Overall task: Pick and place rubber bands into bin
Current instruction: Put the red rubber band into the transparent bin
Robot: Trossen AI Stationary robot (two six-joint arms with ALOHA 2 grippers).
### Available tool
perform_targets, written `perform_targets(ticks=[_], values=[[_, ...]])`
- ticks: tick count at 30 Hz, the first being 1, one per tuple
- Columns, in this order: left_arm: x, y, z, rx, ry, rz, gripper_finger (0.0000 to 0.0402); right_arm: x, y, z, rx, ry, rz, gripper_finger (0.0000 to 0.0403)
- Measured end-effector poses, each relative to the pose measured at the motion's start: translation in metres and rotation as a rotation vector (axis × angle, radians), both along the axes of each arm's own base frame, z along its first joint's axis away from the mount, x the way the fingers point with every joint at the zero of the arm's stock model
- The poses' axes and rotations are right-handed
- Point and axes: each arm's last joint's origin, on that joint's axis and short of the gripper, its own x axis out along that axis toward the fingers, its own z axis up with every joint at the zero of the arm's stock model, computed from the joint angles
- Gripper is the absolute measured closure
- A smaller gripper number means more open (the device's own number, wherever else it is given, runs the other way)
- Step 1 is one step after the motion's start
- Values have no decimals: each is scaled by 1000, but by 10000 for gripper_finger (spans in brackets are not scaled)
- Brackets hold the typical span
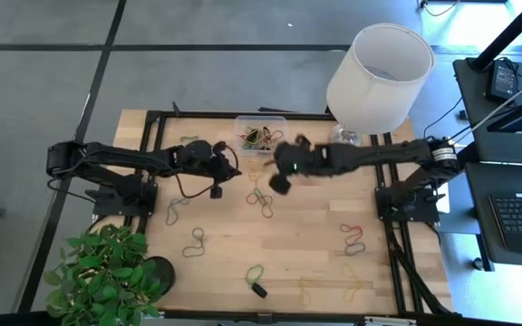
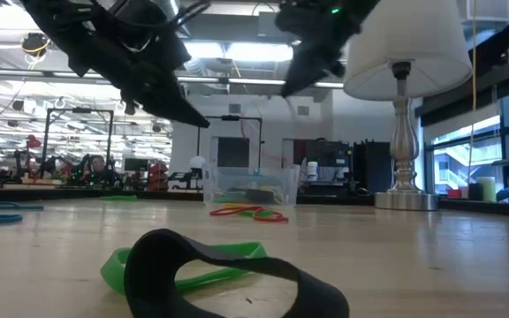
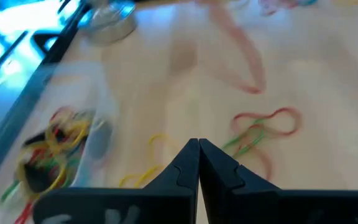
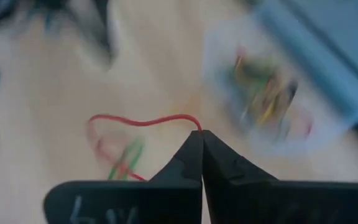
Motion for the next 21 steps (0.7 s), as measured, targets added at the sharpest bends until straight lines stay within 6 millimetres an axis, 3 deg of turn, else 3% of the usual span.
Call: perform_targets(ticks=[8,15,21], values=[[-3,5,-3,11,-84,-21,398,20,-72,13,-65,-239,-5,403],[-8,15,-5,-5,-93,37,398,47,-119,16,-111,-141,-46,403],[-9,18,-6,-18,-86,55,395,68,-155,-10,-65,9,-105,403]])
